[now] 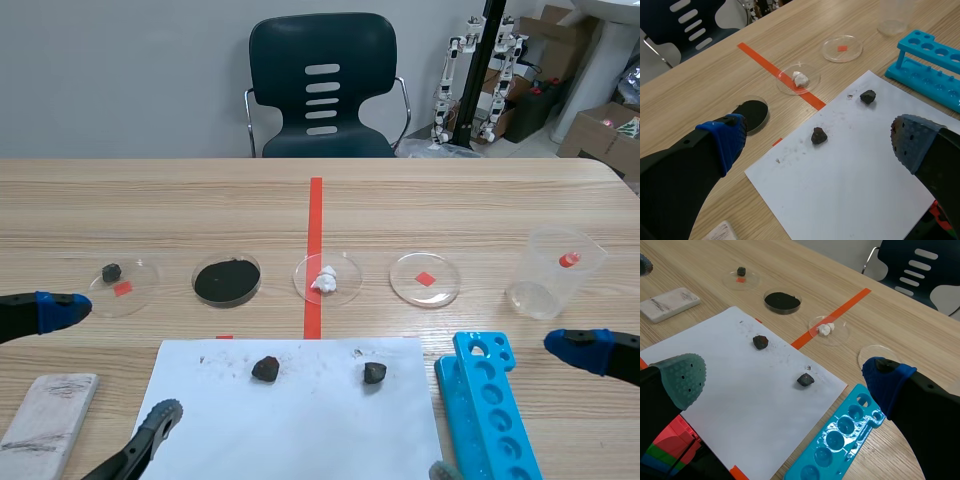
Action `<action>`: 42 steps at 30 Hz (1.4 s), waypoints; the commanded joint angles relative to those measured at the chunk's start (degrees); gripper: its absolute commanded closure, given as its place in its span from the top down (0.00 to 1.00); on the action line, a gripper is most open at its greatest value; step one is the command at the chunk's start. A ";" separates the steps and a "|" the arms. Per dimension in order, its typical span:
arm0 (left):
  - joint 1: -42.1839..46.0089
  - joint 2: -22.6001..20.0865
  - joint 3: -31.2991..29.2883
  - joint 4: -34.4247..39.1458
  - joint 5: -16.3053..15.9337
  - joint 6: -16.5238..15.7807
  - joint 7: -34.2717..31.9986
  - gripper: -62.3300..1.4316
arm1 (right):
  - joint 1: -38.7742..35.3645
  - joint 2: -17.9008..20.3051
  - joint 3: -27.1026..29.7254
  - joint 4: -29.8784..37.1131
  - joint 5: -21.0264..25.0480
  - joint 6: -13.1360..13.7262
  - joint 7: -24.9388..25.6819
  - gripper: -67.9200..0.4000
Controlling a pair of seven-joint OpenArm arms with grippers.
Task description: Pick up the middle mineral with the left hand
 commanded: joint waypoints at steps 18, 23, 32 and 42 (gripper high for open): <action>0.13 0.26 0.31 0.74 -0.37 0.13 0.35 0.97 | 0.04 0.48 0.39 0.42 0.61 0.00 1.05 1.00; 0.13 0.26 0.31 0.74 -0.37 0.11 0.70 0.97 | 0.04 0.48 0.39 0.42 0.61 0.00 1.05 1.00; -3.37 0.28 1.01 0.72 -1.95 0.09 11.56 0.97 | 0.04 0.48 0.39 0.42 0.61 0.00 1.05 1.00; -13.38 0.63 8.74 -0.17 -8.24 0.15 29.03 0.96 | 0.04 0.48 0.39 0.42 0.61 0.00 1.05 1.00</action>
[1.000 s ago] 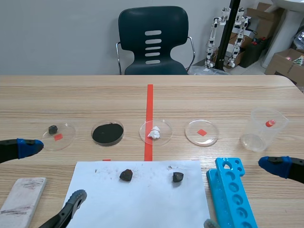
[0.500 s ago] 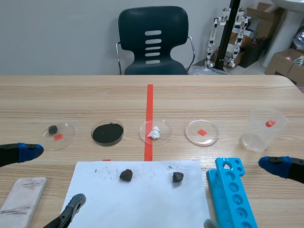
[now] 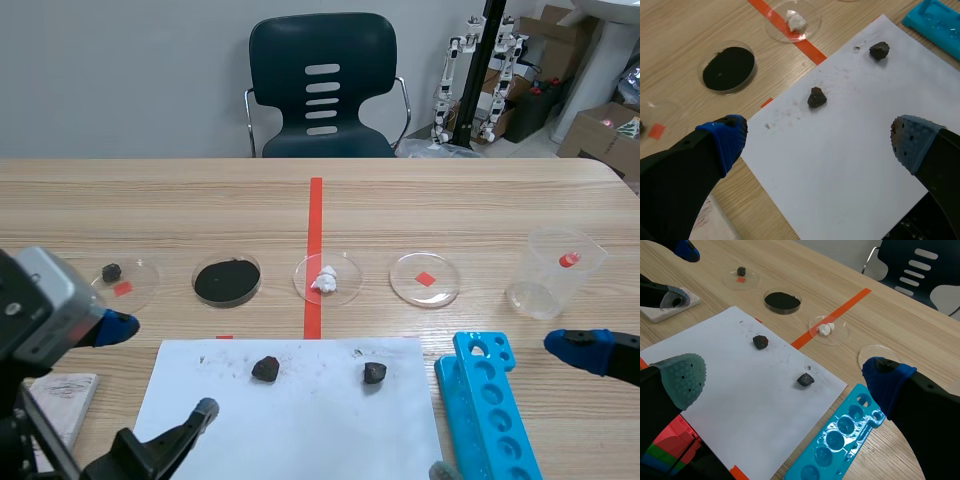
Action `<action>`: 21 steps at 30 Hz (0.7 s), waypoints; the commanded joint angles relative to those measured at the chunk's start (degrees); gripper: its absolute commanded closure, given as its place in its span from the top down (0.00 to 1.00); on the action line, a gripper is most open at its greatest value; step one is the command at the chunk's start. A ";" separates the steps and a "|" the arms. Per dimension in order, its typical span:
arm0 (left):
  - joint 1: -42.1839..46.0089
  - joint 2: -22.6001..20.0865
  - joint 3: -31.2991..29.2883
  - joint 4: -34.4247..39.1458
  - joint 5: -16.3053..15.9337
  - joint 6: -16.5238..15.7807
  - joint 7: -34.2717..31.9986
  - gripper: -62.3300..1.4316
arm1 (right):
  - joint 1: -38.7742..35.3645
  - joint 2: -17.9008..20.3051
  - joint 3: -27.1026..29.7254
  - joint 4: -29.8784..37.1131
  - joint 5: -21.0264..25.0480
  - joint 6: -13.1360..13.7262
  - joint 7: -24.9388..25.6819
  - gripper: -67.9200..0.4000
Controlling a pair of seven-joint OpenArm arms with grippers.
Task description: Pick up the middle mineral with the left hand
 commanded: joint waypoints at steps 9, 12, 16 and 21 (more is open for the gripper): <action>-12.31 6.91 7.76 -5.49 -4.02 7.76 17.53 0.96 | 0.04 0.48 0.39 0.42 0.61 0.00 1.05 1.00; -16.24 10.12 8.87 -7.54 -4.00 14.16 24.52 0.96 | 0.04 0.48 0.39 0.42 0.61 0.00 1.05 1.00; -21.35 14.21 9.70 -11.56 -3.63 18.80 28.85 0.96 | 0.04 0.48 0.39 0.42 0.61 0.00 1.05 1.00; -26.99 18.01 11.02 -18.10 -3.56 19.45 31.17 0.96 | 0.04 0.48 0.39 0.42 0.61 0.00 1.05 1.00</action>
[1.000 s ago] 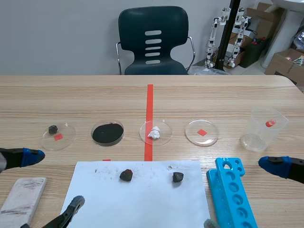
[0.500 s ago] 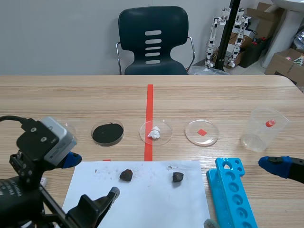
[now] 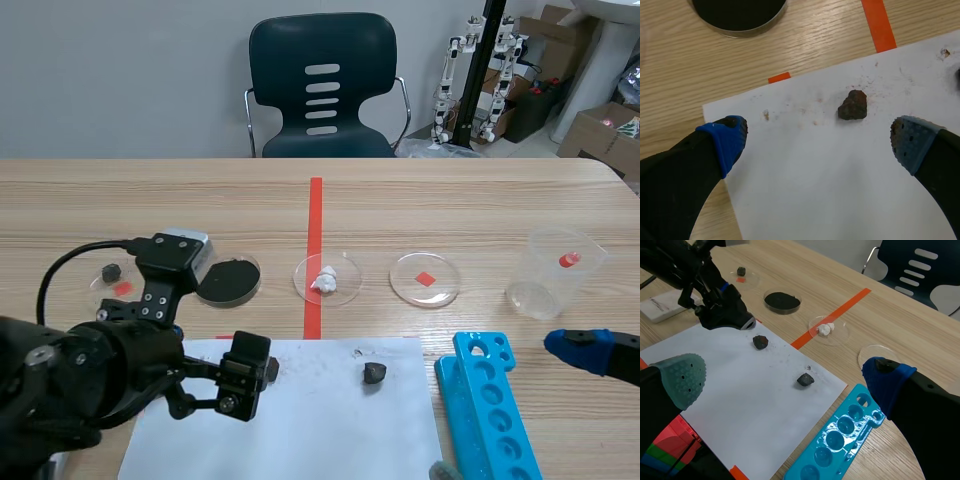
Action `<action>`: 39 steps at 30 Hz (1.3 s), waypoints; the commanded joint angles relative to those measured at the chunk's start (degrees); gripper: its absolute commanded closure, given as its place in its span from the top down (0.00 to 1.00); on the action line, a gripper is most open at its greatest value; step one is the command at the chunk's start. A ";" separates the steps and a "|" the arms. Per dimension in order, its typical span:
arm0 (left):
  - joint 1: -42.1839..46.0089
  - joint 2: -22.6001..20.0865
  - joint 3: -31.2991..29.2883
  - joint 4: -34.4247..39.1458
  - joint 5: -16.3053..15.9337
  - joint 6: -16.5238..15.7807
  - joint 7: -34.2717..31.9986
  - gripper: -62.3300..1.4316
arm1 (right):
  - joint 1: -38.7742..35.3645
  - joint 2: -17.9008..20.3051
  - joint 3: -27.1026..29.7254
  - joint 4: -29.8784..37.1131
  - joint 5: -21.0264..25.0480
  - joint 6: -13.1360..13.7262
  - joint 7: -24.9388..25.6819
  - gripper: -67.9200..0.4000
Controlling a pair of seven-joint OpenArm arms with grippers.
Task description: Pick up the middle mineral with the left hand
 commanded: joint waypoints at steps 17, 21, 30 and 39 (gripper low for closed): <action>-8.63 7.93 2.14 -13.22 3.34 2.08 -0.11 0.96 | 0.04 0.48 0.39 0.42 0.61 0.00 1.05 1.00; -9.40 8.68 2.14 -14.58 4.24 2.08 -0.35 0.96 | 0.04 0.48 0.39 0.42 0.61 0.00 1.05 1.00; -9.77 8.98 4.37 -16.15 5.73 2.05 -0.94 0.77 | 0.04 0.48 0.39 0.42 0.61 0.00 1.05 1.00; -10.01 9.01 6.47 -18.38 8.24 2.05 -2.47 0.62 | 0.04 0.48 0.39 0.42 0.61 0.00 1.05 1.00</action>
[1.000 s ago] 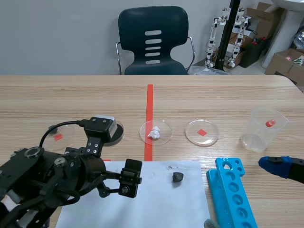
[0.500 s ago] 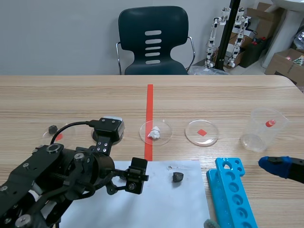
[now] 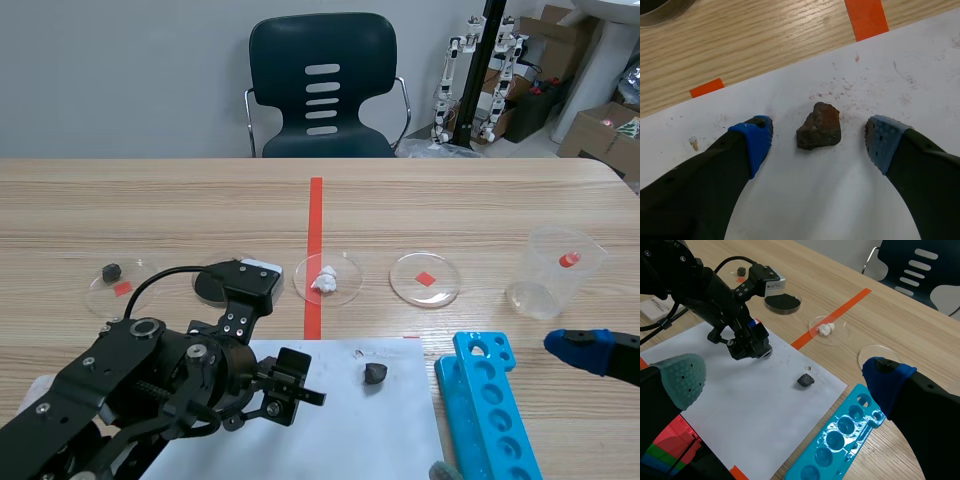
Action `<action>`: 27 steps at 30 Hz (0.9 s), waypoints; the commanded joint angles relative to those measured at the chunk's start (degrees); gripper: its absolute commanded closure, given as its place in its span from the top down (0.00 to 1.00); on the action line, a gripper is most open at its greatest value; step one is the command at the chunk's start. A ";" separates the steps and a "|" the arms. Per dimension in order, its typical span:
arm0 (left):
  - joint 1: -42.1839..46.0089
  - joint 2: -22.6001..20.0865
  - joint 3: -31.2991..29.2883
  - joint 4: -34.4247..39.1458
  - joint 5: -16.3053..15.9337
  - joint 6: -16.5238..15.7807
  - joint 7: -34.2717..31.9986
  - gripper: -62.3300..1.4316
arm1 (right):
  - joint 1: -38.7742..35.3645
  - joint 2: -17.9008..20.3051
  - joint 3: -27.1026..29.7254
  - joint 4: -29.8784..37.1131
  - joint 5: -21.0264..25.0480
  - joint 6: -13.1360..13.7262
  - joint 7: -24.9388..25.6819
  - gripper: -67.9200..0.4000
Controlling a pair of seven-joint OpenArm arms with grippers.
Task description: Pick up the middle mineral with the left hand
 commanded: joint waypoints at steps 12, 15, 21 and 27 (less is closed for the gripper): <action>-0.59 0.42 0.72 0.07 2.16 0.02 -1.42 0.34 | 0.04 0.48 0.39 0.42 0.61 0.00 1.05 1.00; -0.59 0.57 0.72 0.07 2.14 0.02 -1.40 0.25 | 0.04 0.48 0.39 0.42 0.61 0.00 1.05 1.00; -0.57 0.68 0.72 0.11 2.10 0.02 -1.40 0.23 | 0.04 0.48 0.39 0.42 0.61 0.00 1.05 1.00; 1.81 -0.70 0.20 4.52 1.49 -0.02 -4.07 0.23 | 0.04 0.48 0.39 0.42 0.61 0.00 1.05 1.00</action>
